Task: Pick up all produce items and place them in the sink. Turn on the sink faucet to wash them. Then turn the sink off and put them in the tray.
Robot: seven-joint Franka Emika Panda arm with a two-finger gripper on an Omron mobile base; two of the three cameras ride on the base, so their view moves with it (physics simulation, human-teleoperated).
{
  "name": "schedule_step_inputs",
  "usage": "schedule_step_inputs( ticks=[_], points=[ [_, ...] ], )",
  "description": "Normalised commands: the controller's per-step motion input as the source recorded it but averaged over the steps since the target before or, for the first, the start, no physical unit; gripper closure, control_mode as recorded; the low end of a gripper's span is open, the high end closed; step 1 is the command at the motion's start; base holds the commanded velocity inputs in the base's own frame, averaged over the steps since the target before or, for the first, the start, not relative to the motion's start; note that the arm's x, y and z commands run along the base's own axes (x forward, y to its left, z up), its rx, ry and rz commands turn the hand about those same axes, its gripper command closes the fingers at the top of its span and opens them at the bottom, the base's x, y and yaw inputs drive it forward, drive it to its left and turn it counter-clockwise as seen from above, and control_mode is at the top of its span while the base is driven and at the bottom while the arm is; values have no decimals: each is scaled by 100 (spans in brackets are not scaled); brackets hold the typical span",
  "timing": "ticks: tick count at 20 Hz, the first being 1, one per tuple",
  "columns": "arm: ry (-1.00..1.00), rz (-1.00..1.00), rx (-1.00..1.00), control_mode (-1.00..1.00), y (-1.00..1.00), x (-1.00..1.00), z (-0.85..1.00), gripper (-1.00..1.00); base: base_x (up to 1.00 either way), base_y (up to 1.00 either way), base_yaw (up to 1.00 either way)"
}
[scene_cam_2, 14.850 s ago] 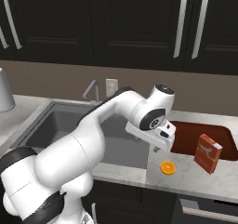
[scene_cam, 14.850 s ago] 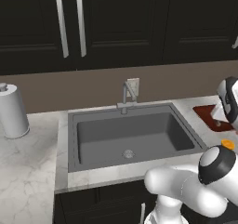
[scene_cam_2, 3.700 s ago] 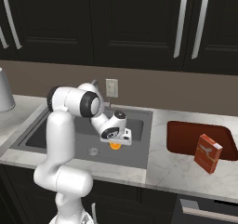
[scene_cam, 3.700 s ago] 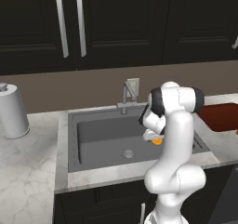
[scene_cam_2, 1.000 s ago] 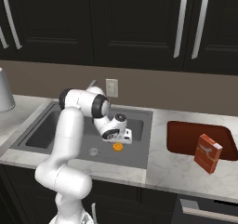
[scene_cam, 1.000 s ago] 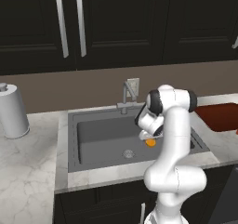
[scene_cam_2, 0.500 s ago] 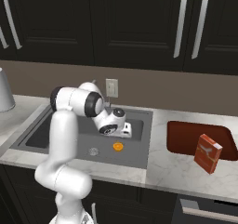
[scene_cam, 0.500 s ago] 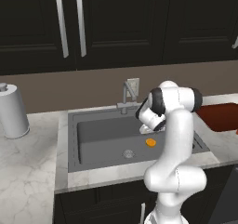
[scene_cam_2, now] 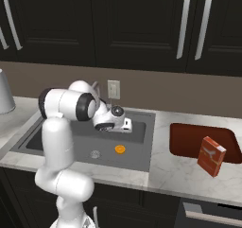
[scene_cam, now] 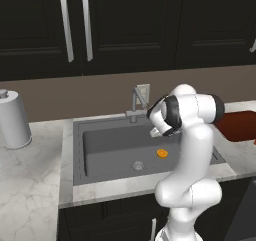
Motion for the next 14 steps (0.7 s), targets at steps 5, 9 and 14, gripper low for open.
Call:
schedule_step_inputs(
  ticks=[5,9,14],
  points=[
    [-25,0,0,-100,3,-29,39,-100,0,0,0],
    [-29,0,0,-100,0,-39,36,-100,0,0,0],
    [-28,2,0,-100,0,-42,24,-100,0,0,0]
  ],
)
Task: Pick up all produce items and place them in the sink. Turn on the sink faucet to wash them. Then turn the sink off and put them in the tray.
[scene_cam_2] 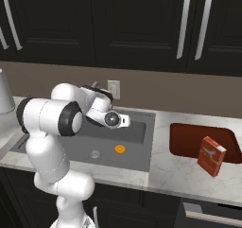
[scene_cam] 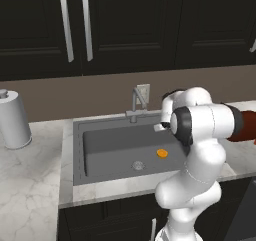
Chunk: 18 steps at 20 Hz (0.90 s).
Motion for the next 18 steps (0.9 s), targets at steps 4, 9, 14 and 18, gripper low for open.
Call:
schedule_step_inputs(
  ticks=[4,9,14,18],
  points=[
    [-25,3,0,-100,0,-43,20,-100,0,0,0],
    [-23,6,-1,-100,8,-45,13,-100,0,0,0],
    [4,0,2,-100,-2,2,4,-100,0,0,0],
    [0,0,-3,-100,-1,0,61,-100,0,0,0]
  ],
)
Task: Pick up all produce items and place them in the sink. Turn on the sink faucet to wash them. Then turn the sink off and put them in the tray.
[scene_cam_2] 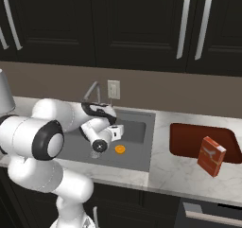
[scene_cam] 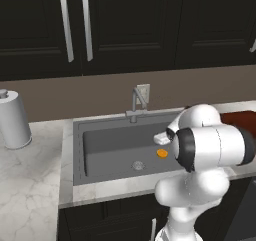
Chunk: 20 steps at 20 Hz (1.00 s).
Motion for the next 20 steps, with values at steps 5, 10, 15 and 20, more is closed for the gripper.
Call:
schedule_step_inputs(
  ticks=[5,10,15,20],
  points=[
    [2,0,-5,-100,0,0,80,-100,0,0,0],
    [5,0,-1,-100,-2,-1,73,-100,0,0,0],
    [9,0,0,-100,-21,-2,50,-100,0,0,0],
    [5,0,7,-100,-15,2,8,-100,0,0,0]
  ],
)
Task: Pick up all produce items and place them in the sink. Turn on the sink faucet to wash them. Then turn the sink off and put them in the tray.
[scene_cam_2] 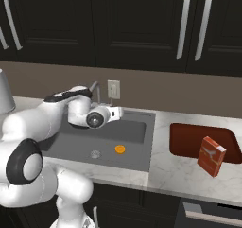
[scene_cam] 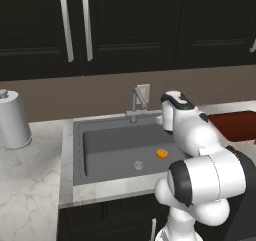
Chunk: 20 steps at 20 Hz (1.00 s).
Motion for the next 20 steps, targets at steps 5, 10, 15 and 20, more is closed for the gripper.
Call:
schedule_step_inputs(
  ticks=[5,10,15,20],
  points=[
    [1,0,13,-100,-16,22,0,-100,0,0,0],
    [-1,4,15,-100,-9,31,-2,-100,0,0,0],
    [-7,5,14,-100,-6,13,-15,-100,0,0,0],
    [-15,6,7,-100,0,1,-28,-100,0,0,0]
  ],
)
